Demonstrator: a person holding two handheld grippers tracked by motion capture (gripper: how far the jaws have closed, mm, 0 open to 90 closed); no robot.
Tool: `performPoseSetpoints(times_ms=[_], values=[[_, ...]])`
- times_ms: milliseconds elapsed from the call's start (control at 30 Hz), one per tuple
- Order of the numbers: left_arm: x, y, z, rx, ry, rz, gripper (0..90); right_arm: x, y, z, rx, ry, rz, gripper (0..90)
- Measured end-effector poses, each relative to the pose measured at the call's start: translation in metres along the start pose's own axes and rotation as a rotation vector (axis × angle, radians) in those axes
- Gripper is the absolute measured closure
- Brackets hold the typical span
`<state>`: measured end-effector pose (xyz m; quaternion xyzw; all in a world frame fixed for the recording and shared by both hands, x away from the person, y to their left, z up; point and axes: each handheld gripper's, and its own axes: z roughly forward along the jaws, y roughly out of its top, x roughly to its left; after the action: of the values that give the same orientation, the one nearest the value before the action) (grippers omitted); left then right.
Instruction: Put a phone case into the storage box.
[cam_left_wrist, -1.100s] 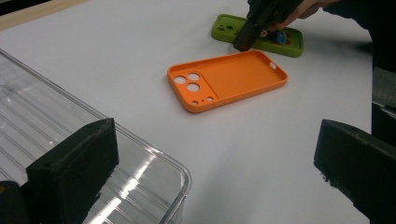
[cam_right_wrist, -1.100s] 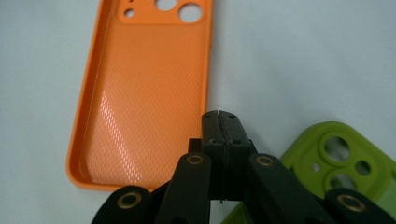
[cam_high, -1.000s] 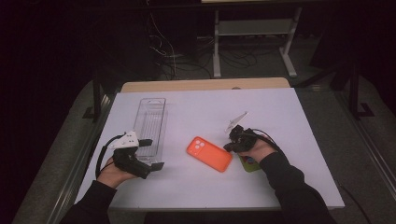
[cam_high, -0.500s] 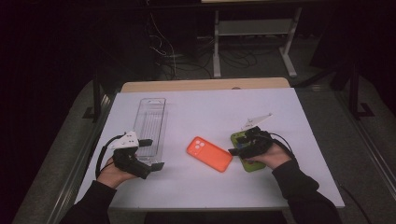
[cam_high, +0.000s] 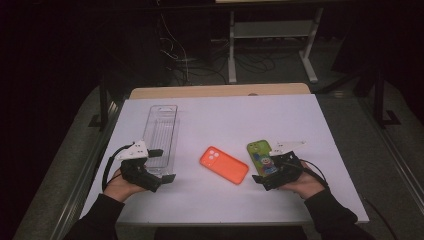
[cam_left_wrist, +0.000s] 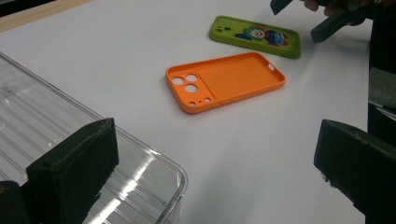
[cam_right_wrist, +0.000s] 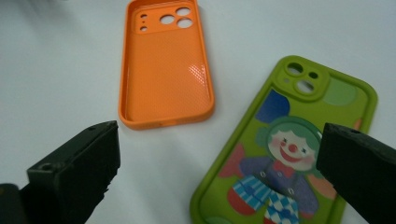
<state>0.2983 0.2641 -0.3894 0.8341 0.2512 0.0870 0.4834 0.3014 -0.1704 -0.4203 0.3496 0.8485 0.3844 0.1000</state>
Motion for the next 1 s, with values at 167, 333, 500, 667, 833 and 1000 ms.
performPoseSetpoints(times_ms=[167,333,500,667,833,1000], values=[[0.000,0.000,0.000,-0.001,0.001,-0.002,0.0,0.001,-0.009,-0.006,-0.016,0.001,0.009,0.0],[0.000,0.000,0.000,-0.007,-0.001,-0.016,0.0,0.001,-0.012,-0.006,-0.018,0.007,-0.002,0.0],[0.001,0.000,0.000,-0.006,0.001,-0.022,0.0,-0.001,-0.010,-0.007,-0.029,0.007,0.002,0.0],[0.001,0.000,0.000,-0.005,0.001,-0.021,0.0,-0.001,-0.005,-0.010,-0.041,0.007,0.011,0.0],[0.001,-0.001,0.001,-0.006,0.001,-0.018,0.0,-0.001,0.006,-0.014,-0.053,0.011,0.000,0.0],[0.000,0.000,0.001,-0.003,0.000,-0.021,0.0,0.000,0.015,-0.013,-0.036,0.017,-0.002,0.0]])
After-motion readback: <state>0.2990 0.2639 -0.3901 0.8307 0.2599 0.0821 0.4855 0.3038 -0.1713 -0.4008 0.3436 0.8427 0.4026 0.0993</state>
